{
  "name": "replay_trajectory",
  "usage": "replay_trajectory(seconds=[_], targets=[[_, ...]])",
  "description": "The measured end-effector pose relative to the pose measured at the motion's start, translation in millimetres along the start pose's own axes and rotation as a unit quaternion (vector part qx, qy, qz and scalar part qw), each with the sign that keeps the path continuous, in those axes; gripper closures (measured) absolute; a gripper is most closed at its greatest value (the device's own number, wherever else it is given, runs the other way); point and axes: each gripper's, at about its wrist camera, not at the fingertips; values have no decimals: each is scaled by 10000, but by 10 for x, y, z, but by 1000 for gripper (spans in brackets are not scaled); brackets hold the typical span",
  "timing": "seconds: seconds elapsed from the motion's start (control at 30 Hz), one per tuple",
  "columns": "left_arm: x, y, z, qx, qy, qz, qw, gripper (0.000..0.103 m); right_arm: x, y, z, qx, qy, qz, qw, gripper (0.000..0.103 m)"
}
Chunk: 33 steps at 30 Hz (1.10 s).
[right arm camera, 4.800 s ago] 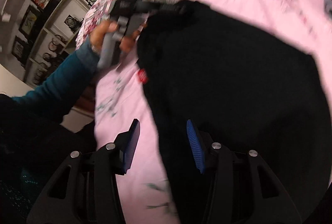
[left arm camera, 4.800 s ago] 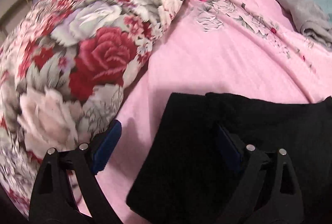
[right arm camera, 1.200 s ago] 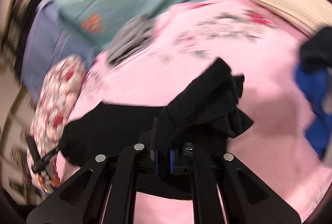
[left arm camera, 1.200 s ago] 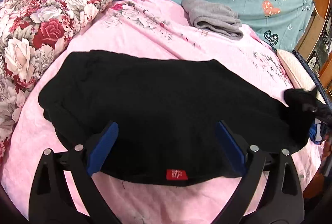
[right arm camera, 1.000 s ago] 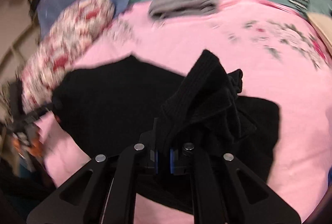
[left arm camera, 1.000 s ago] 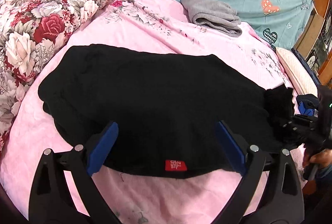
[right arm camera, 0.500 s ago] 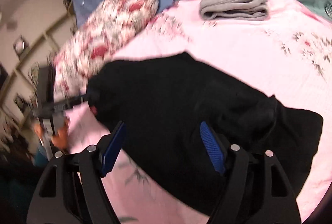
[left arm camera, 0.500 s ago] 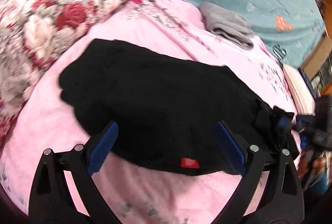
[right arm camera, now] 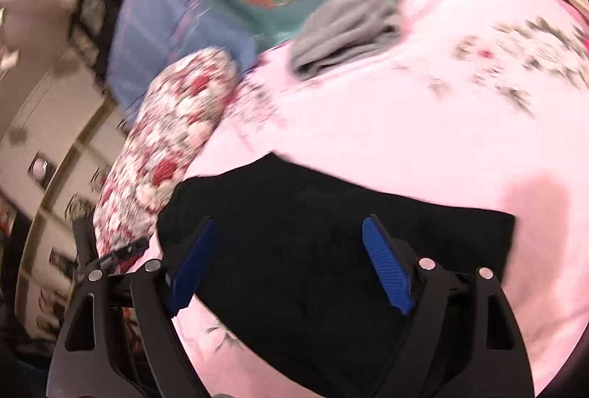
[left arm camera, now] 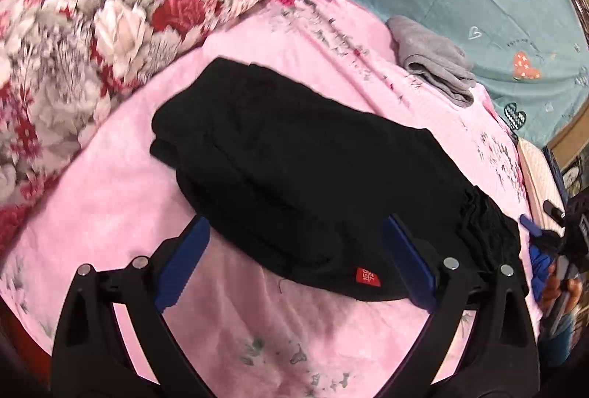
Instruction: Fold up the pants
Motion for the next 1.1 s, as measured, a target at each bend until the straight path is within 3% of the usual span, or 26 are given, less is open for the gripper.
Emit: replay_trajectory(seconds=[0.13,0.23,0.33,0.4,0.47,0.57,0.67,0.73,0.8,0.83,0.87,0.97,1.03,1.1], targets=[[-4,181,44,-15,154,521,9985,7,-111,-27,-494,516,599,-531,9955,21],[-4,370,40,-76,284,1034,9942,7,-328,-47,-891,21,1387,-448,9893,21],[-11,495,-55,-27,390,1407,9893,7,-345,150,-864,-135,1181,56,9929,20],[-33,545,-102,-38,449,1580,9864,7,-358,362,-859,102,1080,282,9937,18],[-44,561,-72,-95,396,1646,9855,7,-461,714,-938,-131,1134,1120,9871,13],[-56,611,7,-130,324,1691,9850,7,-766,1276,-1107,-238,1228,2612,9572,13],[-44,708,102,-247,186,1864,9820,7,-1089,1802,-1177,-11,1174,3876,9143,13],[-49,758,168,-354,71,1904,9810,7,-1296,2114,-1275,125,1297,4506,8832,13],[-54,785,195,-436,-7,1859,9816,7,-1349,2147,-1332,60,1333,4745,8701,13],[-51,787,190,-456,-11,1828,9821,7,-1323,2097,-1322,94,1405,4685,8722,13],[-50,782,173,-488,-2,1778,9829,7,-1231,1950,-1270,90,1419,4428,8853,13],[-48,717,64,-603,79,1671,9841,7,-819,1384,-894,8,1236,3253,9375,13],[-43,652,-33,-652,174,1611,9846,7,-572,1035,-486,-505,790,2618,9606,13],[-43,603,-113,-615,273,1576,9852,7,-374,558,-50,-1212,396,2044,9706,13]])
Point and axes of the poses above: each gripper's, at about its wrist camera, not at the fingertips, and z roughly against the way its jaws point, y to its left, x to its top, and after that the axes turned 9 degrees about -y, right-handed
